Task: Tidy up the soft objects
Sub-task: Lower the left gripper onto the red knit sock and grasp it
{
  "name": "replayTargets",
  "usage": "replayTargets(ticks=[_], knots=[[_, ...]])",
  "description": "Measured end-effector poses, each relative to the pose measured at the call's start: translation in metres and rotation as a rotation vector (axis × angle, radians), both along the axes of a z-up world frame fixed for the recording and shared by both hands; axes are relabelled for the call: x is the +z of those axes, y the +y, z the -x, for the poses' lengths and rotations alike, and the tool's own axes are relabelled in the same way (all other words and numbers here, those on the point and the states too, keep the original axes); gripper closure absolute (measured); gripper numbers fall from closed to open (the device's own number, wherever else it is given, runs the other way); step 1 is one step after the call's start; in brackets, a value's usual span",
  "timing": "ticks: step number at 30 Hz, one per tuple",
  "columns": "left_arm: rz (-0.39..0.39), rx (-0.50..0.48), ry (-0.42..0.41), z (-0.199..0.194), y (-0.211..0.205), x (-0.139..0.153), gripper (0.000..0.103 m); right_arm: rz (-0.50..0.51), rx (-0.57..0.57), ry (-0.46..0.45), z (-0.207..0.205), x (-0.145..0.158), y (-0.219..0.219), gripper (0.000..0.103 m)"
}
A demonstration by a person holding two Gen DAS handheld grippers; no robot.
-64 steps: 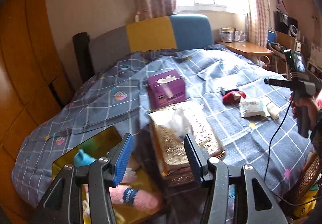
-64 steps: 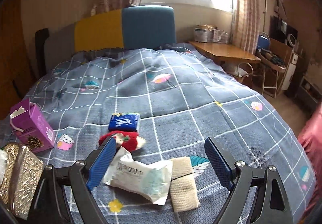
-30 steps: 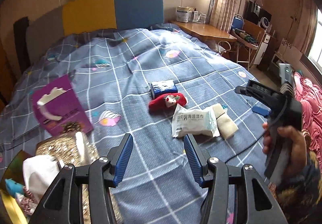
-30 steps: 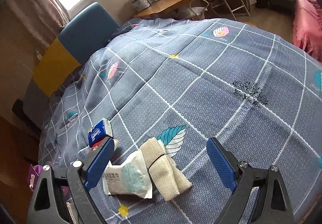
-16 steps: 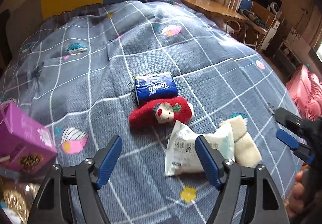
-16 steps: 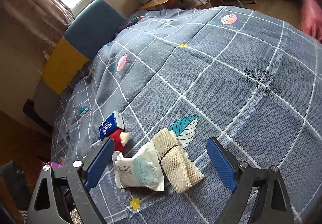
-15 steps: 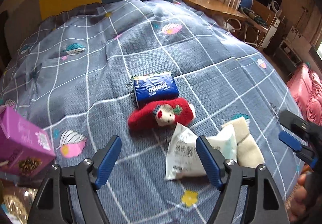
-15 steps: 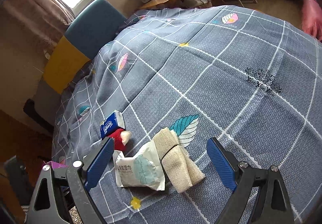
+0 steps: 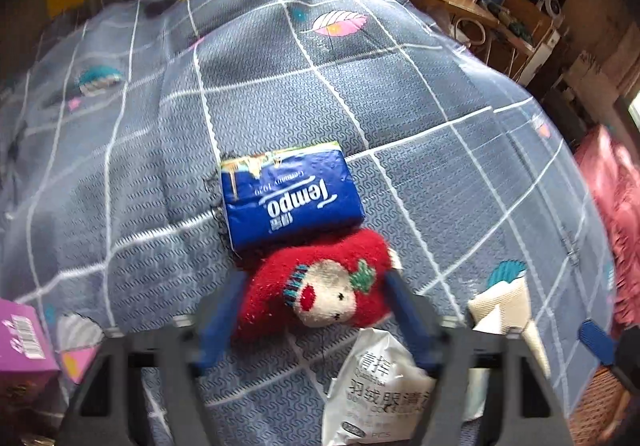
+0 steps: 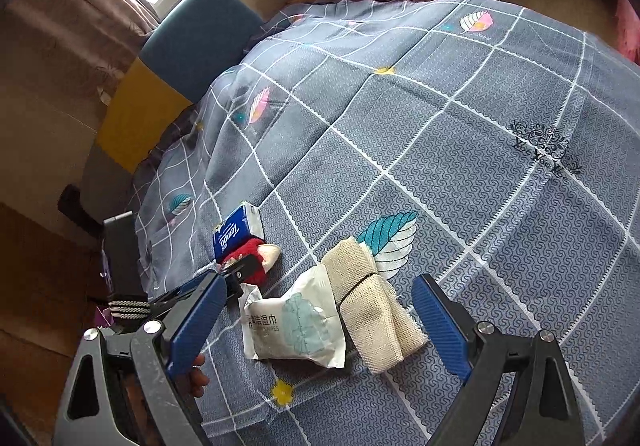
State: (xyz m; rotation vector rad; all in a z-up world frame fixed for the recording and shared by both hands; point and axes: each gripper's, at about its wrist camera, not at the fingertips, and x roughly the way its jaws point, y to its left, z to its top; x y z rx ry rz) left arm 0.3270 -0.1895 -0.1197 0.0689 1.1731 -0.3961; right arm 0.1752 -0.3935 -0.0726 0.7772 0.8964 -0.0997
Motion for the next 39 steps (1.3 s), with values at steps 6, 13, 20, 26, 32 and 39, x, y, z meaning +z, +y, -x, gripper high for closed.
replayTargets(ticks=[6, 13, 20, 26, 32, 39], knots=[[0.056, 0.029, -0.016, 0.015, 0.022, 0.010, 0.078, 0.022, 0.002, -0.007, -0.001, 0.000, 0.001, 0.009], [0.047, 0.129, -0.040, 0.056, 0.063, 0.031, 0.079, 0.043, 0.016, 0.000, -0.003, -0.002, 0.004, 0.009], [-0.036, 0.135, -0.056, 0.130, 0.075, 0.024, 0.079, 0.064, 0.082, 0.018, -0.008, -0.006, 0.017, 0.009], [-0.066, 0.095, -0.085, 0.178, 0.073, 0.005, 0.078, 0.106, 0.157, 0.024, -0.012, -0.007, 0.032, 0.009], [-0.068, 0.047, -0.157, 0.192, 0.073, -0.001, 0.078, 0.321, 0.417, 0.012, -0.023, 0.002, 0.083, 0.009], [0.012, 0.078, -0.132, 0.186, 0.084, -0.002, 0.078, 0.775, 0.908, 0.010, -0.038, 0.002, 0.138, 0.009]])
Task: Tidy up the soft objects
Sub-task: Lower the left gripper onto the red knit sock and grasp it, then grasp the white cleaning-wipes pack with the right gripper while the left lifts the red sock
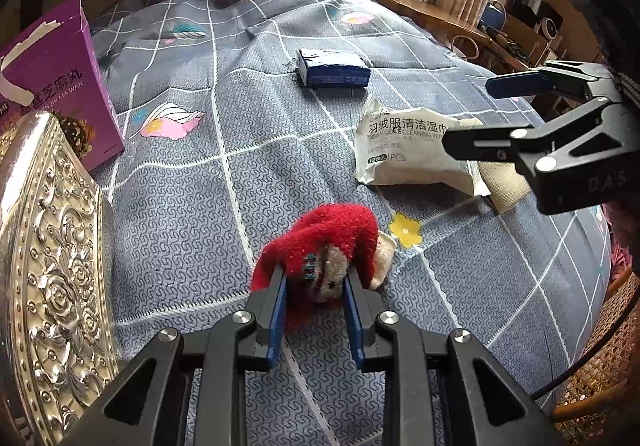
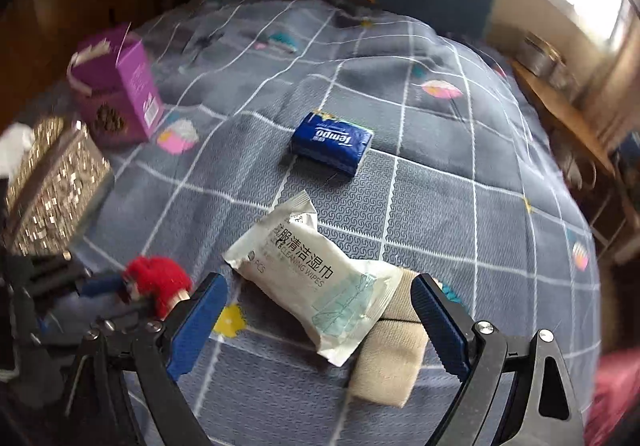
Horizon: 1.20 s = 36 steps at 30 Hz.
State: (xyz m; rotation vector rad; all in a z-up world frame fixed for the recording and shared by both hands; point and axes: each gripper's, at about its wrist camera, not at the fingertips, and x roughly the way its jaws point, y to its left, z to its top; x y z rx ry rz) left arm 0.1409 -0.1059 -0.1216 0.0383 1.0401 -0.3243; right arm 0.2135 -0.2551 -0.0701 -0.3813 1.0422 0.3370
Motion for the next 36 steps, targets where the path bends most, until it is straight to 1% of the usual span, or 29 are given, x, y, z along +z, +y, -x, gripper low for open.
replayTargets(ticks=[3, 5, 8, 10, 11, 14, 16, 18, 19, 21, 23, 25, 27, 32, 36], knots=[[0.004, 0.001, -0.005, 0.001, 0.000, 0.000, 0.078, 0.114, 0.099, 0.056, -0.016, -0.014, 0.007, 0.009], [0.007, 0.002, -0.007, 0.001, 0.000, 0.000, 0.078, 0.144, 0.141, 0.108, -0.026, -0.025, 0.011, 0.008], [0.011, 0.004, -0.009, 0.001, 0.000, -0.001, 0.078, 0.171, 0.154, 0.154, -0.038, -0.040, 0.015, 0.007], [0.016, 0.005, -0.014, 0.002, 0.001, -0.001, 0.078, 0.181, 0.133, 0.170, -0.043, -0.049, 0.017, 0.007], [0.019, 0.005, -0.015, 0.002, 0.002, -0.001, 0.078, 0.175, 0.122, 0.177, -0.044, -0.053, 0.017, 0.009], [0.030, 0.012, -0.016, 0.002, 0.003, -0.002, 0.078, 0.174, 0.044, 0.163, -0.045, -0.056, 0.016, 0.047], [0.035, 0.014, -0.018, 0.003, 0.004, -0.002, 0.078, 0.125, -0.016, 0.164, -0.043, -0.051, 0.012, 0.052], [0.038, 0.014, -0.022, 0.003, 0.004, -0.002, 0.078, 0.073, -0.062, 0.158, -0.036, -0.045, 0.012, 0.053], [0.038, 0.014, -0.023, 0.003, 0.004, -0.002, 0.078, 0.048, -0.091, 0.171, -0.032, -0.044, 0.010, 0.053], [0.041, 0.016, -0.022, 0.004, 0.004, -0.002, 0.078, -0.003, -0.155, 0.228, -0.021, -0.048, 0.009, 0.052], [0.034, 0.013, -0.031, 0.005, 0.003, -0.003, 0.078, -0.023, -0.202, 0.257, -0.006, -0.058, 0.006, 0.051], [0.020, 0.009, -0.040, 0.006, 0.001, -0.003, 0.077, -0.069, -0.235, 0.219, 0.004, -0.060, -0.002, 0.050], [0.009, 0.010, -0.036, 0.004, 0.000, -0.002, 0.078, -0.112, -0.269, 0.221, 0.006, -0.061, -0.009, 0.049], [0.018, 0.028, 0.005, -0.006, -0.001, 0.008, 0.080, -0.085, -0.245, 0.174, 0.015, -0.061, -0.004, 0.047], [0.042, 0.034, -0.033, -0.022, -0.002, 0.042, 0.080, -0.079, -0.245, 0.161, 0.021, -0.060, 0.000, 0.048]])
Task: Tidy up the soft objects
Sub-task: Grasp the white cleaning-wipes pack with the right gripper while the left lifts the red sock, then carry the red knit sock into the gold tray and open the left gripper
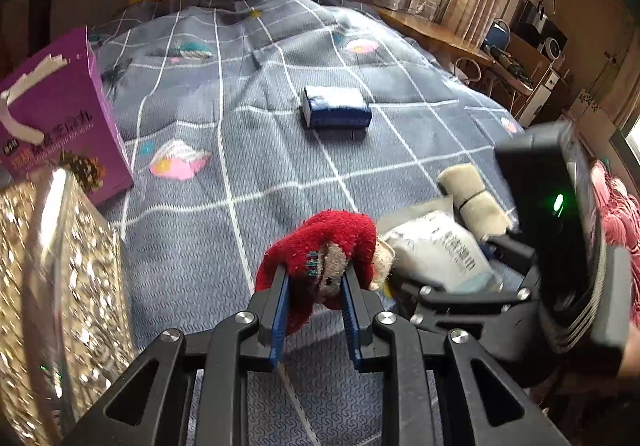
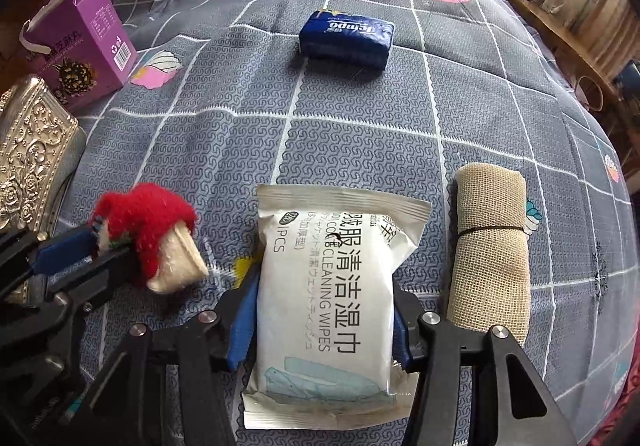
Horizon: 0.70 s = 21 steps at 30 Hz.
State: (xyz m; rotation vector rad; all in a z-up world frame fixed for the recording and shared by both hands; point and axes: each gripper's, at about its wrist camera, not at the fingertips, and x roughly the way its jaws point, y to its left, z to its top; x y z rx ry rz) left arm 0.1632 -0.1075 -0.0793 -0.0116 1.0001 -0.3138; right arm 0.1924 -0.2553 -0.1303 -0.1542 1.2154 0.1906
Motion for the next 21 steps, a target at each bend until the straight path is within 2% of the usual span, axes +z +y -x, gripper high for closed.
replayTargets(ticks=[7, 12, 16, 21], knots=[[0.023, 0.051, -0.088, -0.068, 0.013, 0.086, 0.080, 0.004, 0.006, -0.008, 0.006, -0.002, 0.005, 0.047], [0.002, 0.185, -0.175, -0.110, 0.077, 0.140, 0.080, 0.010, 0.018, -0.014, 0.004, -0.006, 0.001, 0.047], [-0.019, 0.346, -0.204, -0.116, 0.164, 0.155, 0.080, 0.024, 0.035, -0.026, 0.009, -0.007, 0.006, 0.047], [-0.050, 0.502, -0.200, -0.083, 0.263, 0.142, 0.080, 0.056, 0.058, -0.049, 0.016, -0.007, 0.017, 0.047]])
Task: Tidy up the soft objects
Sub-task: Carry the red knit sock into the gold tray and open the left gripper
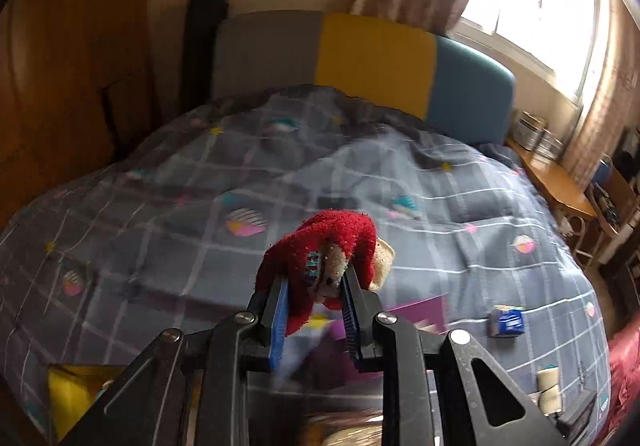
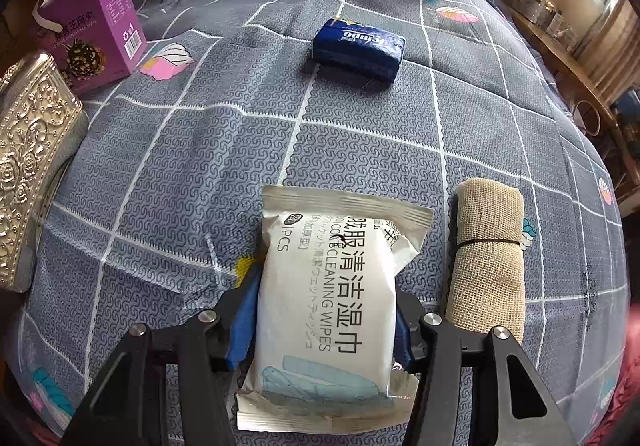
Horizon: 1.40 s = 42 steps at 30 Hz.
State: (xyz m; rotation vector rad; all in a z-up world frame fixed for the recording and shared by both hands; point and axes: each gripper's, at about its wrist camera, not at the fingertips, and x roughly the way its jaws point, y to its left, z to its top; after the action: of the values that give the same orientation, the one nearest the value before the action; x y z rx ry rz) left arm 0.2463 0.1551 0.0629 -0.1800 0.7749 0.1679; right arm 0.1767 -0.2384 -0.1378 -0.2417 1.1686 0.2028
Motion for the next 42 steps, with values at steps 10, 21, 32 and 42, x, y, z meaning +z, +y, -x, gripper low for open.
replayTargets(ticks=[10, 21, 32, 42], knots=[[0.088, 0.200, -0.019, 0.146, 0.120, -0.045, 0.080, 0.019, 0.013, -0.017, 0.010, 0.004, 0.014, 0.047], [0.040, 0.247, 0.031, 0.256, 0.110, -0.104, 0.079, 0.065, 0.048, -0.062, 0.021, 0.011, 0.028, 0.047], [-0.078, 0.227, 0.110, 0.258, 0.083, -0.147, 0.071, 0.085, 0.052, -0.088, 0.031, 0.015, 0.036, 0.047], [-0.086, 0.230, 0.061, 0.266, 0.077, -0.128, 0.067, 0.103, 0.056, -0.102, 0.038, 0.017, 0.039, 0.047]])
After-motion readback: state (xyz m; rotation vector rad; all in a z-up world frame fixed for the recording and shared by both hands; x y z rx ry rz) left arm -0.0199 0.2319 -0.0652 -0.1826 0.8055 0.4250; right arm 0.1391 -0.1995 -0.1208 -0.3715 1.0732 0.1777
